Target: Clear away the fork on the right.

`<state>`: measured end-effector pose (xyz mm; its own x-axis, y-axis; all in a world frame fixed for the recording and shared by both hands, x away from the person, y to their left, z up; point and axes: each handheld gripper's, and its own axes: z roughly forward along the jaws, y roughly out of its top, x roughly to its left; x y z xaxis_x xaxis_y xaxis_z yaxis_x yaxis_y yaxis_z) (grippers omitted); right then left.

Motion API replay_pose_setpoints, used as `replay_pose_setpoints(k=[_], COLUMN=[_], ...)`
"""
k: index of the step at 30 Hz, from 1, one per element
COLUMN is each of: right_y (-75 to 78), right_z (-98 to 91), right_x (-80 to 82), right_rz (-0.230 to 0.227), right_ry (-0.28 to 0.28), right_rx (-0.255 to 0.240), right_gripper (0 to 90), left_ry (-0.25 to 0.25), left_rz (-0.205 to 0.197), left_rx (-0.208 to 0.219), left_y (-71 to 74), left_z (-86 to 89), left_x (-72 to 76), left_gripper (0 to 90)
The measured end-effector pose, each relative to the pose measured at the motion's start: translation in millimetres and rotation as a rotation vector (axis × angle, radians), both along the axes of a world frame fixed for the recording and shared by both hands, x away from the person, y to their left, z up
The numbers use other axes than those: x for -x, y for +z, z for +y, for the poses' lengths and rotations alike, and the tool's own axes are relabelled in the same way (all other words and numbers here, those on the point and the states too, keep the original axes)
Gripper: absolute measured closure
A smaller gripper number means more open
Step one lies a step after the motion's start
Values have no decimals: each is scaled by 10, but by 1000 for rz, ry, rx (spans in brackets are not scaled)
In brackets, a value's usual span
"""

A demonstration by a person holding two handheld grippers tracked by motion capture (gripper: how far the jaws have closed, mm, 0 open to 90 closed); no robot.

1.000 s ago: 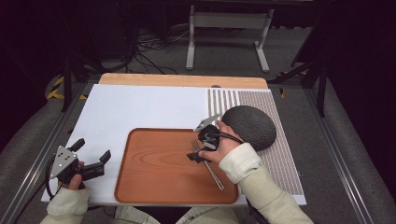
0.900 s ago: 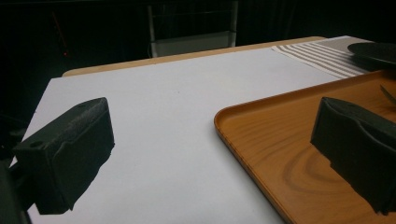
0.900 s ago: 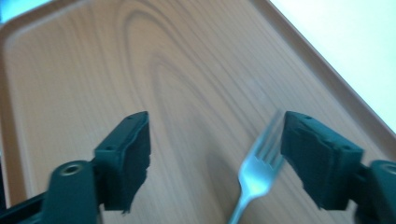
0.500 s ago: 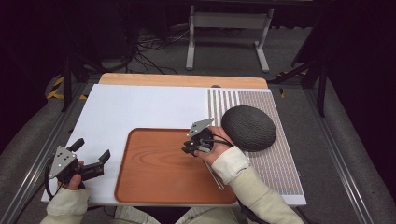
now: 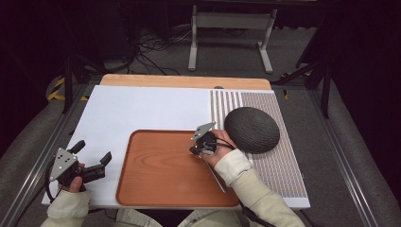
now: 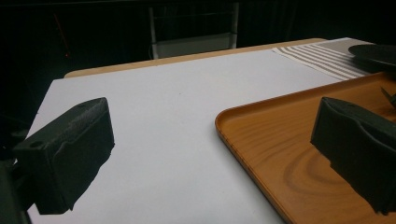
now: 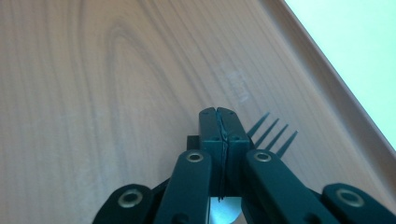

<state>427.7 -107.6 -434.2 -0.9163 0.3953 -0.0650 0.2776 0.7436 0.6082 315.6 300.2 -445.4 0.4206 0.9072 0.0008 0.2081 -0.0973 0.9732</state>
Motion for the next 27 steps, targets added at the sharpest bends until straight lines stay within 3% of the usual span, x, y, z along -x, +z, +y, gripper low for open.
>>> replay_pose_setpoints(k=[27], right_y=[17], right_z=[-280], right_x=[-127], right_rz=[-9], right_ry=[-116], right_rx=[36], right_gripper=[899], left_ry=[-1], left_rz=[0], left_rx=[-4], left_y=[1], left_z=[1], left_x=[-1], left_gripper=[0])
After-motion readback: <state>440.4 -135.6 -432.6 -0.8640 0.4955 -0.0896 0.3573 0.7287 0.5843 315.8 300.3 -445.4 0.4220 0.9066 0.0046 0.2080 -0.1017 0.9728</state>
